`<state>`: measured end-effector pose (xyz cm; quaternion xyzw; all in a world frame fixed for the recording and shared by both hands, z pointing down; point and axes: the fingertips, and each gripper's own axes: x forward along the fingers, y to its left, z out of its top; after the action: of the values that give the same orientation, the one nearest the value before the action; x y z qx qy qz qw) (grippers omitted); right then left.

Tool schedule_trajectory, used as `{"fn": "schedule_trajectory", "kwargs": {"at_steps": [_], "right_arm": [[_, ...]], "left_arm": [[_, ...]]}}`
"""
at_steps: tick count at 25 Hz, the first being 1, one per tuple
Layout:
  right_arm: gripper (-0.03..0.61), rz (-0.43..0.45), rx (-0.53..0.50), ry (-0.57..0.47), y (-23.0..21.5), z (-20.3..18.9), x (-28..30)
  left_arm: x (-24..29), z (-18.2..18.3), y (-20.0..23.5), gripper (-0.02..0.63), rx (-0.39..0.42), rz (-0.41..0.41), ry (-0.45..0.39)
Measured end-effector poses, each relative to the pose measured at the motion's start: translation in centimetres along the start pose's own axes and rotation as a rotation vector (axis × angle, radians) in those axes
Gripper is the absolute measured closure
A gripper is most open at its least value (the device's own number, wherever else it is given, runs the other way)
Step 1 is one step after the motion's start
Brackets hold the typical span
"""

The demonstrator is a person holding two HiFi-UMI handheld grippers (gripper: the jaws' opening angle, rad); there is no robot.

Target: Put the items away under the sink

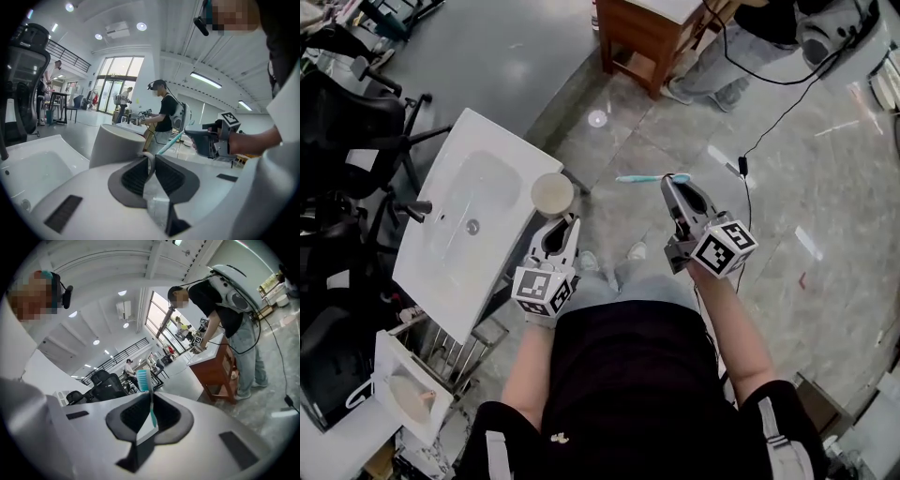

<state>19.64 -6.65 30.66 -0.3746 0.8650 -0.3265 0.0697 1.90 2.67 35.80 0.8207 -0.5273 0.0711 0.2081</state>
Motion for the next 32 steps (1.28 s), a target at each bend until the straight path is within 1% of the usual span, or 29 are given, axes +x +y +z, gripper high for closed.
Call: {"fn": "schedule_trajectory", "kwargs": {"at_steps": [5, 13, 17, 24, 28, 32], "right_arm": [[0.535, -0.078, 0.008, -0.047, 0.2, -1.0, -1.6], [0.535, -0.203, 0.035, -0.112, 2.1, -5.0, -3.5], [0.535, -0.271, 0.047, -0.139, 2.7, -7.0, -4.4], [0.535, -0.372, 0.066, -0.168, 2.6, -9.2, -6.5], [0.535, -0.425, 0.071, -0.154, 1.4, -10.4, -7.2], [0.535, -0.472, 0.082, -0.142, 0.0, -11.9, -8.2]], "left_arm": [[-0.2, -0.2, -0.8, 0.552, 0.042, -0.121, 0.035], [-2.0, -2.2, -0.9, 0.552, 0.121, -0.301, 0.095], [-2.5, -3.7, -0.3, 0.552, 0.111, -0.37, 0.123], [-2.7, -6.5, -0.5, 0.552, 0.13, -0.466, 0.18], [-1.9, -8.2, -0.5, 0.552, 0.118, -0.499, 0.204], [-1.0, -10.7, -0.5, 0.552, 0.115, -0.519, 0.244]]}}
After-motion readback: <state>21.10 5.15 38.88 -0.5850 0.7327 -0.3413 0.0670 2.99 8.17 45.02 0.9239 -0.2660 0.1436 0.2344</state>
